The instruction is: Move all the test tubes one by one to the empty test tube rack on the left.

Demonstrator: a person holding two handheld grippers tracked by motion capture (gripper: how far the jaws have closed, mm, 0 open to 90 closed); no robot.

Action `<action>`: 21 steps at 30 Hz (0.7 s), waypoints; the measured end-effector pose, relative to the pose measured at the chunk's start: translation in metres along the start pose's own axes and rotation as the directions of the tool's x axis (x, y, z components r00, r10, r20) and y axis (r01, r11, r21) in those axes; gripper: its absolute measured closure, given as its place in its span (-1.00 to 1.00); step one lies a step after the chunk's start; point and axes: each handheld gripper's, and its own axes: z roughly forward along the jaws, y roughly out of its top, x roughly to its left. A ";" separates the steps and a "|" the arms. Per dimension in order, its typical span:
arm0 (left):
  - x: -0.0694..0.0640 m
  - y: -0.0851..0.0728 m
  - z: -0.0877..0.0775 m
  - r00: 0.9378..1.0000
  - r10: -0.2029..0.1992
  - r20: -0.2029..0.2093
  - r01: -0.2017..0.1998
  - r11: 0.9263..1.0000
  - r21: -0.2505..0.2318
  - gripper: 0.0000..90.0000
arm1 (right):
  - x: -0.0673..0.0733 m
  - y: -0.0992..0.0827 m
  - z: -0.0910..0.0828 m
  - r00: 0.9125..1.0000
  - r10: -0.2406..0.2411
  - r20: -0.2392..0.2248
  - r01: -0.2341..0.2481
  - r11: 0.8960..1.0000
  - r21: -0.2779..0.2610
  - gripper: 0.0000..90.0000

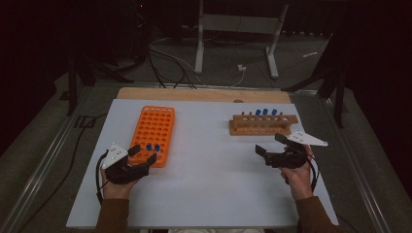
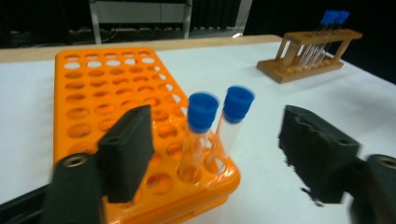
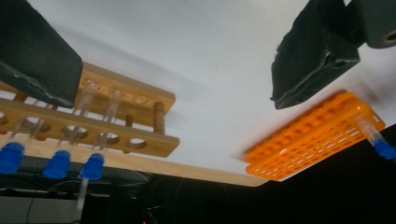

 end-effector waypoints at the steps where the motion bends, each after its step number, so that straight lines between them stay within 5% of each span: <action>1: -0.001 0.001 0.000 1.000 0.002 0.001 -0.002 1.000 0.002 -0.58 | -0.001 0.001 0.000 1.000 0.000 0.002 0.000 1.000 -0.002 -0.96; 9: -0.006 0.002 0.004 1.000 0.007 -0.005 -0.006 1.000 0.018 -0.97 | -0.015 0.017 0.004 0.998 -0.003 0.055 0.002 1.000 0.022 -0.96; 21: -0.007 0.000 0.004 0.999 0.025 -0.046 -0.024 1.000 0.010 -0.98 | -0.044 0.029 0.022 0.992 0.015 0.125 -0.026 0.996 0.084 -0.96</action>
